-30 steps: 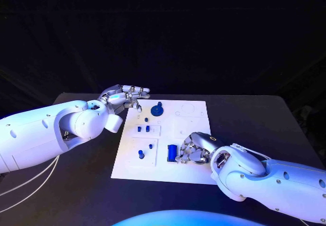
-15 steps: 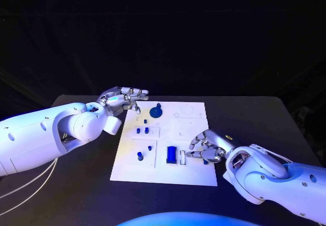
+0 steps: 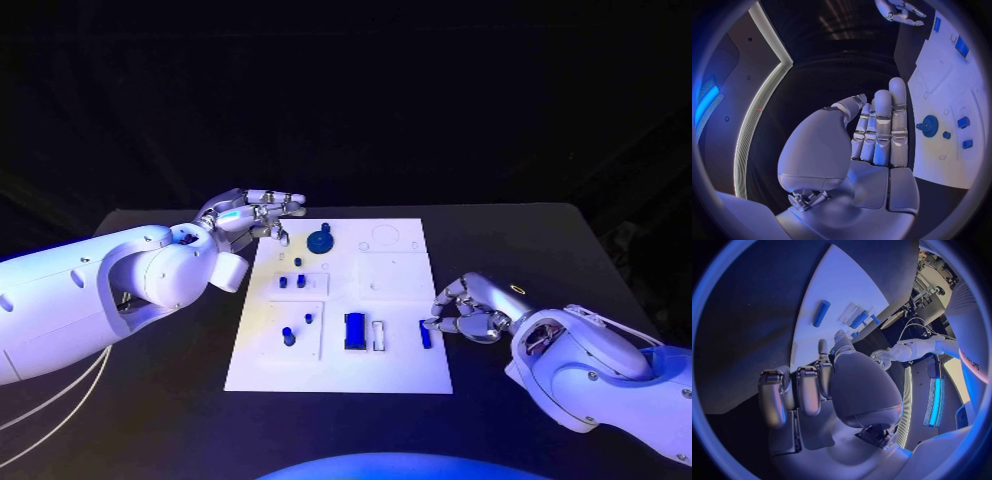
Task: Assemble the parts on the task board
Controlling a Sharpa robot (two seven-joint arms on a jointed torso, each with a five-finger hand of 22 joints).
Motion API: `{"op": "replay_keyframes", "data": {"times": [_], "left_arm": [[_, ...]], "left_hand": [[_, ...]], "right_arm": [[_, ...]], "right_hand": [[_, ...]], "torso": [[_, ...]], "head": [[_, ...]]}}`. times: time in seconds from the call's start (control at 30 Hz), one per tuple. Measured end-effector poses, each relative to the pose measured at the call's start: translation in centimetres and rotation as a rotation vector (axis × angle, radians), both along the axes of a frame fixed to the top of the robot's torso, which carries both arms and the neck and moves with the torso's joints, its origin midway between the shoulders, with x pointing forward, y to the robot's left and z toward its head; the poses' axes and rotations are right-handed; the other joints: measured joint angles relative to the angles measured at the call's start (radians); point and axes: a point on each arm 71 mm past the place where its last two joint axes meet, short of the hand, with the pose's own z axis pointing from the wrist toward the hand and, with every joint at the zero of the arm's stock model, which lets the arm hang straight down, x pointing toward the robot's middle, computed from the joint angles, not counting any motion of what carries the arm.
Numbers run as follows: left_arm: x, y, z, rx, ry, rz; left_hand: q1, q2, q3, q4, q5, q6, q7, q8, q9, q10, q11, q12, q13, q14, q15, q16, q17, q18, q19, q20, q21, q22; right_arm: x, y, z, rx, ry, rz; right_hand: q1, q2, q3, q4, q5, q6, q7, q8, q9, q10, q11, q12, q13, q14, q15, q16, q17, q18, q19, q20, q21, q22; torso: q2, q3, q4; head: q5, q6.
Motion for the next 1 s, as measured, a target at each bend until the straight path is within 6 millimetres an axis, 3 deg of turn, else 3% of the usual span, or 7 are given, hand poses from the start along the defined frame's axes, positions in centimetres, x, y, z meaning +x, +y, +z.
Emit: {"op": "replay_keyframes", "data": {"times": [0.17, 1.0], "left_arm": [[0.0, 0.0, 0.0, 0.0, 0.0, -0.001], [-0.1, 0.2, -0.1, 0.003, 0.004, 0.002]], "left_hand": [[0.0, 0.0, 0.0, 0.0, 0.0, 0.0, 0.0, 0.0, 0.0, 0.0, 0.0, 0.0, 0.0, 0.0, 0.0, 0.0, 0.0, 0.0, 0.0, 0.0, 0.0, 0.0], [0.0, 0.0, 0.0, 0.0, 0.0, 0.0, 0.0, 0.004, 0.0, -0.001, 0.001, 0.0, 0.0, 0.0, 0.0, 0.0, -0.001, 0.0, 0.0, 0.0, 0.004, 0.002]], "right_arm": [[-0.2, 0.5, -1.0, -0.023, 0.015, -0.005], [0.3, 1.3, -3.0, -0.117, 0.039, -0.028]], "right_hand": [[-0.004, 0.003, -0.006, 0.014, 0.025, 0.013, -0.006, -0.004, -0.005, 0.001, -0.001, -0.003, 0.0, 0.0, 0.0, 0.0, 0.0, 0.0, 0.0, 0.0, 0.0, 0.0], [-0.044, -0.018, -0.015, 0.042, 0.031, 0.038, -0.009, -0.002, 0.0, 0.005, -0.005, -0.052, -0.001, 0.0, 0.0, 0.0, 0.0, 0.0, 0.0, 0.0, 0.0, 0.0]], "torso": [[0.0, 0.0005, 0.0006], [0.001, -0.0007, 0.0021]], "head": [[-0.003, 0.0], [-0.005, -0.003]]}}
